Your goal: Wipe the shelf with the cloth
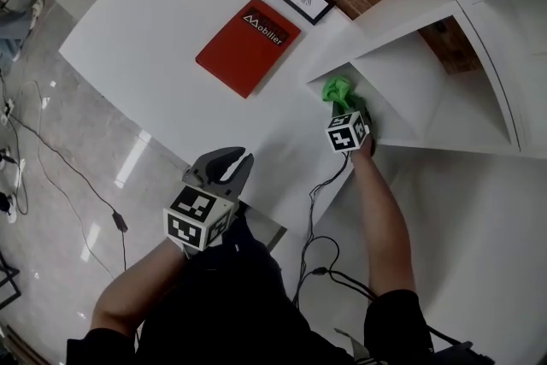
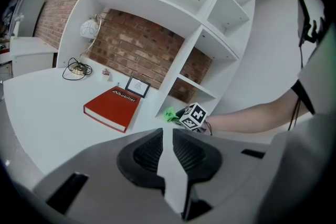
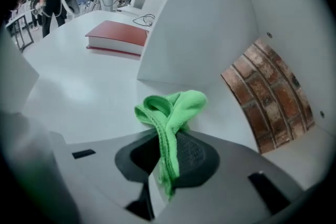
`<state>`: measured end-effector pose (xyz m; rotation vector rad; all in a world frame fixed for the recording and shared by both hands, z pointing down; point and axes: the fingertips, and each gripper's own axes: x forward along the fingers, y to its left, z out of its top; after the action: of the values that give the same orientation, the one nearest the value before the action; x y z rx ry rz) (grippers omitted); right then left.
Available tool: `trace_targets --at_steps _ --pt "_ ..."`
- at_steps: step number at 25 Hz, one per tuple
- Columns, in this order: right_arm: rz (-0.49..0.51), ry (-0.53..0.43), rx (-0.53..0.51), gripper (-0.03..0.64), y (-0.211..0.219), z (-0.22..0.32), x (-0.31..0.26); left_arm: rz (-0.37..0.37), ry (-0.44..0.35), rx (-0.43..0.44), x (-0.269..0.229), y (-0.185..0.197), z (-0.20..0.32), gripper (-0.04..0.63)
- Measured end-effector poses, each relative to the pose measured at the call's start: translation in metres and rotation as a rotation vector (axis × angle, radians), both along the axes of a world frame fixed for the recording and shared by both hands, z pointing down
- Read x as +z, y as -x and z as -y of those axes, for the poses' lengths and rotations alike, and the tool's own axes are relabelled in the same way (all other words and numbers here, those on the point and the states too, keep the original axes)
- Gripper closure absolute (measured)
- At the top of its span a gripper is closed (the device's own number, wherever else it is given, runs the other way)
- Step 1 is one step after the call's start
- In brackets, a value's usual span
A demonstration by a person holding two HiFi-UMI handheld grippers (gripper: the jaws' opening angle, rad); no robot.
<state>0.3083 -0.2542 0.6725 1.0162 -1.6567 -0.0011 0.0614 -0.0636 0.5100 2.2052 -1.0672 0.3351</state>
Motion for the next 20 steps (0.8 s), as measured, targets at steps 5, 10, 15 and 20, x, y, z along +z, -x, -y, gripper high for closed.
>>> trace_targets --at_steps 5,10,15,20 --pt "0.048 0.015 0.006 0.560 0.012 -0.029 -0.001 -0.010 -0.001 0.037 -0.002 -0.007 -0.008 0.538" --pt "0.122 0.071 0.038 0.561 0.019 -0.059 0.000 -0.027 -0.007 0.057 -0.008 -0.013 -0.011 0.538" --pt "0.161 0.055 0.049 0.561 0.026 -0.066 -0.013 -0.054 -0.016 0.062 -0.011 -0.013 -0.008 0.538" --pt "0.114 -0.150 0.182 0.563 -0.002 -0.020 -0.049 -0.066 -0.014 0.011 -0.008 0.009 -0.005 0.538"
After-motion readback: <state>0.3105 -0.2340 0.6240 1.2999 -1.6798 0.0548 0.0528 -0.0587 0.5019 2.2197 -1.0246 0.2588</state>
